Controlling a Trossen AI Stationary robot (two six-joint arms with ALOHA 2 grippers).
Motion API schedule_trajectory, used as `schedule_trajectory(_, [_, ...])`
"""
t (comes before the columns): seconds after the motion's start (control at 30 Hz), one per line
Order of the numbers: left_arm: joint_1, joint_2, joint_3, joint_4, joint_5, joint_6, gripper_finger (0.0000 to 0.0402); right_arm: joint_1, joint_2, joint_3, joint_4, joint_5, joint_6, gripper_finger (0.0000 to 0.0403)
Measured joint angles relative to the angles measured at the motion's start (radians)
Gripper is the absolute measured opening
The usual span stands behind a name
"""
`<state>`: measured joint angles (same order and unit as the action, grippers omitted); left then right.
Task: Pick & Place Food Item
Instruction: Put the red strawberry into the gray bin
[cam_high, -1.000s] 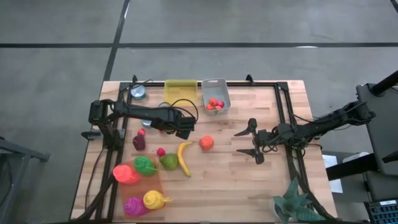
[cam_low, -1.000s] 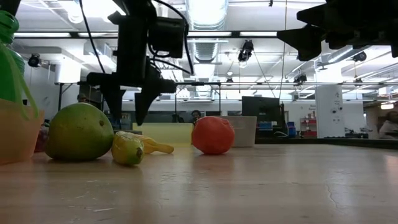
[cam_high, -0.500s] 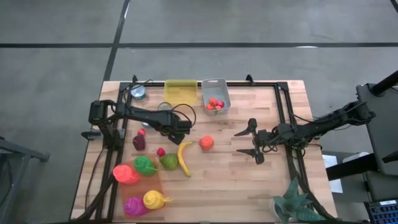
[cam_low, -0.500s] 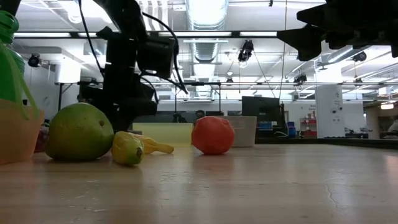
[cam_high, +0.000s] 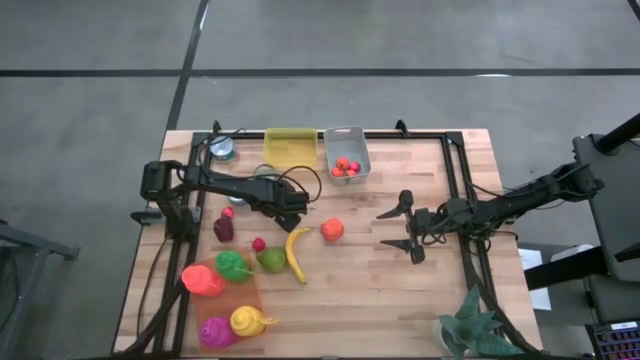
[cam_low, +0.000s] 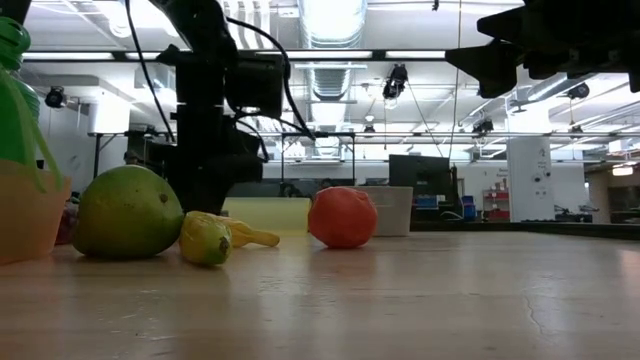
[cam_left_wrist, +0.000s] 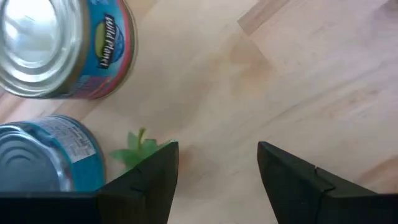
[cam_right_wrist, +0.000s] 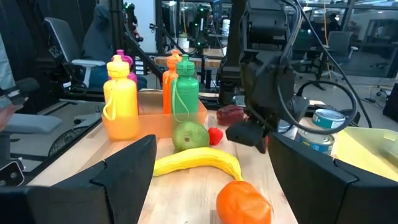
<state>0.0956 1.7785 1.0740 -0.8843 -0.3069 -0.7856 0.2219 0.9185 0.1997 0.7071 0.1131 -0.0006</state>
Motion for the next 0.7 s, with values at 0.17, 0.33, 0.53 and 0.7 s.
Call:
schedule_trajectory(0.17, [0.001,-0.037,0.000,-0.053,-0.025,0.004,0.0220,0.000,0.000,0.000,0.000,0.000,0.000,0.0306])
schedule_trajectory(0.33, [0.010,-0.051,-0.001,-0.093,-0.052,-0.042,0.0220,0.000,0.000,0.000,0.000,0.000,0.000,0.0306])
schedule_trajectory(0.53, [0.046,-0.050,-0.035,-0.075,-0.052,-0.053,0.0220,0.000,0.000,0.000,0.000,0.000,0.000,0.0306])
schedule_trajectory(0.7, [0.083,-0.049,-0.078,-0.030,-0.027,-0.050,0.0220,0.000,0.000,0.000,0.000,0.000,0.000,0.0306])
